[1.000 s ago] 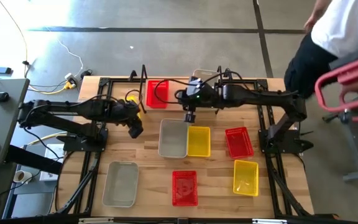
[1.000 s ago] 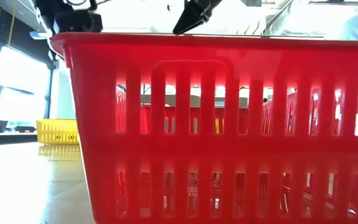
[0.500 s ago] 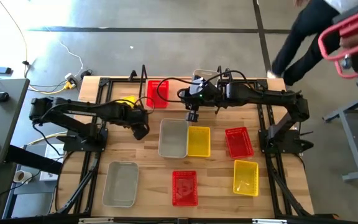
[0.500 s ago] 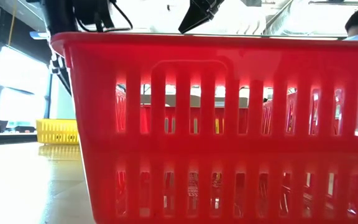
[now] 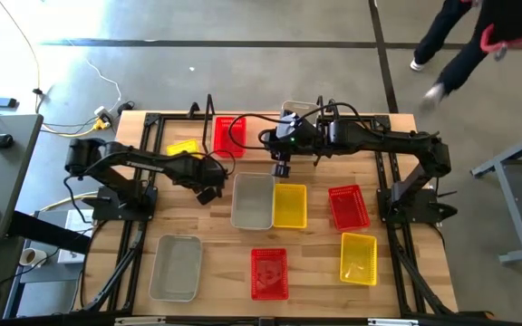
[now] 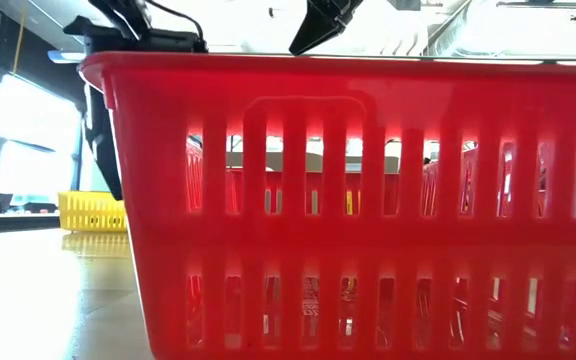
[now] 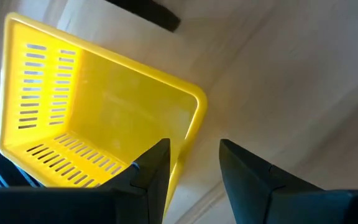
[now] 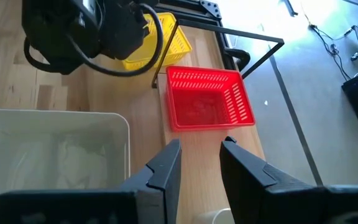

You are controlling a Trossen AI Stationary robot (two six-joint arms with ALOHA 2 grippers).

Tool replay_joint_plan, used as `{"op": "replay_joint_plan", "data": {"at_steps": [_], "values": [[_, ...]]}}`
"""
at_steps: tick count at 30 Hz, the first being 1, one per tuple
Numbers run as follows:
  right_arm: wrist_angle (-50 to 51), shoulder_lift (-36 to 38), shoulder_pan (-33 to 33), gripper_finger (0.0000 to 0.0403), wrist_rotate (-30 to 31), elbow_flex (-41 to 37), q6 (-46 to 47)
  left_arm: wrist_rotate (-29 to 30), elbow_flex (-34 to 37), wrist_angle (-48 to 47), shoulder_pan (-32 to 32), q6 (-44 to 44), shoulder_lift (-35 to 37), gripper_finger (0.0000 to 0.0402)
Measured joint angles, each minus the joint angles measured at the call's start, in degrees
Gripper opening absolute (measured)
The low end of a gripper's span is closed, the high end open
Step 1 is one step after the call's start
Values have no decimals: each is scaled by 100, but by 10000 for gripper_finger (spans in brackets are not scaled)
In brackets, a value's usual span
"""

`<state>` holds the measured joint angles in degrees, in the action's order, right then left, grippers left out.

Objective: Stack baskets on shelf by color
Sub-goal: Put the top yellow bin on the shelf

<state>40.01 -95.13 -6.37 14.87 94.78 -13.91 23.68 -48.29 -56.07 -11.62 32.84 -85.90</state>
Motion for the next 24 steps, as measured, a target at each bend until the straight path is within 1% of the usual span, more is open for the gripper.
{"op": "replay_joint_plan", "data": {"at_steps": [6, 9, 12, 17, 19, 21, 24], "values": [[99, 0, 1, 99, 0, 0, 4, 13, 0, -1, -2, 0, -370, 128], [185, 15, 2, 99, 0, 0, 67, 13, 0, -3, -2, -2, -430, 120], [271, 94, 4, 99, -2, 0, 164, 13, 0, -9, -2, -37, -429, 96], [512, 347, 4, 99, 0, 0, 414, 31, 0, -10, -2, -134, -420, 38], [596, 468, 4, 99, 0, 0, 526, 127, 0, -12, 0, -152, -420, 15], [697, 601, 4, 99, 2, 0, 631, 166, 0, -43, 0, -155, -420, 6], [771, 809, 4, 99, 6, 0, 739, 163, 0, -141, 0, -153, -396, 10]]}}
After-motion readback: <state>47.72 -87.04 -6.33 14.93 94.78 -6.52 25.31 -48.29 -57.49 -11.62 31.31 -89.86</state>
